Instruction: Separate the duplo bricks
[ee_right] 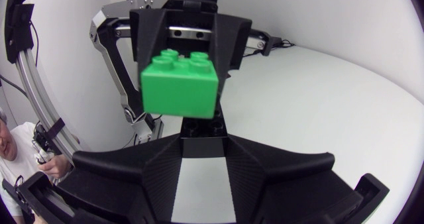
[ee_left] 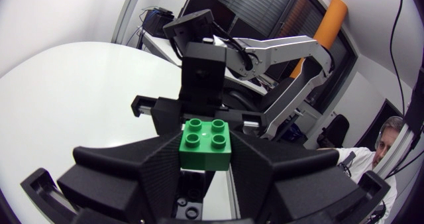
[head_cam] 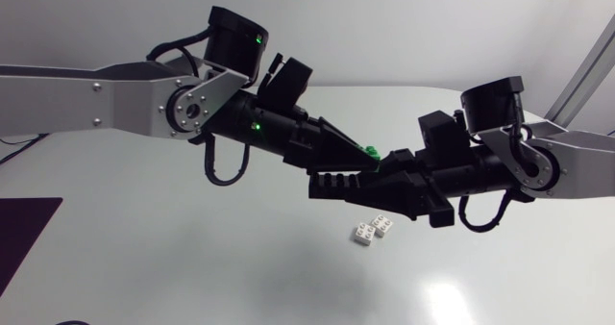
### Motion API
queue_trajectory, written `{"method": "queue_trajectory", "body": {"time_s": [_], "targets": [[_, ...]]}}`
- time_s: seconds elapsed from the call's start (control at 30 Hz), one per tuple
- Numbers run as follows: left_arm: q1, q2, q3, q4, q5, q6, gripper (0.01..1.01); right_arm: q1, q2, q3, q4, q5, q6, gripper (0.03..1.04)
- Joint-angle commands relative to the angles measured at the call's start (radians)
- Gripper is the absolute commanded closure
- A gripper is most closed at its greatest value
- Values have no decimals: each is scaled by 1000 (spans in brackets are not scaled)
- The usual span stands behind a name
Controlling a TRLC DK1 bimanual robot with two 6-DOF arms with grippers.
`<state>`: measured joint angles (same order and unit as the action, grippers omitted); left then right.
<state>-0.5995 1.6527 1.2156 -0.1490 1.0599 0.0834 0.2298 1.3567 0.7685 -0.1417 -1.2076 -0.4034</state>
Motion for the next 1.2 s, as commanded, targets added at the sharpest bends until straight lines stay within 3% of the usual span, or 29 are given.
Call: {"method": "queue_trajectory", "body": {"time_s": [0.0, 0.23, 0.4, 0.53, 0.67, 0.83, 1.17], "targets": [[0, -34, 22, 16, 17, -33, 630, 3, 10, -28, 16, 11, 17, 830], [73, -59, 7, 28, -11, 26, 630, -64, -13, -28, -2, 13, 17, 830], [148, -36, -59, 11, -135, 188, 630, -218, -61, -17, -67, 29, -23, 830], [162, 19, -110, 23, -239, 308, 616, -291, -61, -15, -102, 63, -66, 830], [152, 133, -151, 89, -348, 380, 602, -271, -82, -49, -99, 137, -94, 830], [104, 243, -215, 246, -495, 429, 600, -172, -97, -97, -12, 290, -100, 830], [73, 305, -271, 341, -575, 446, 569, -106, -77, -78, 19, 358, -97, 830]]}}
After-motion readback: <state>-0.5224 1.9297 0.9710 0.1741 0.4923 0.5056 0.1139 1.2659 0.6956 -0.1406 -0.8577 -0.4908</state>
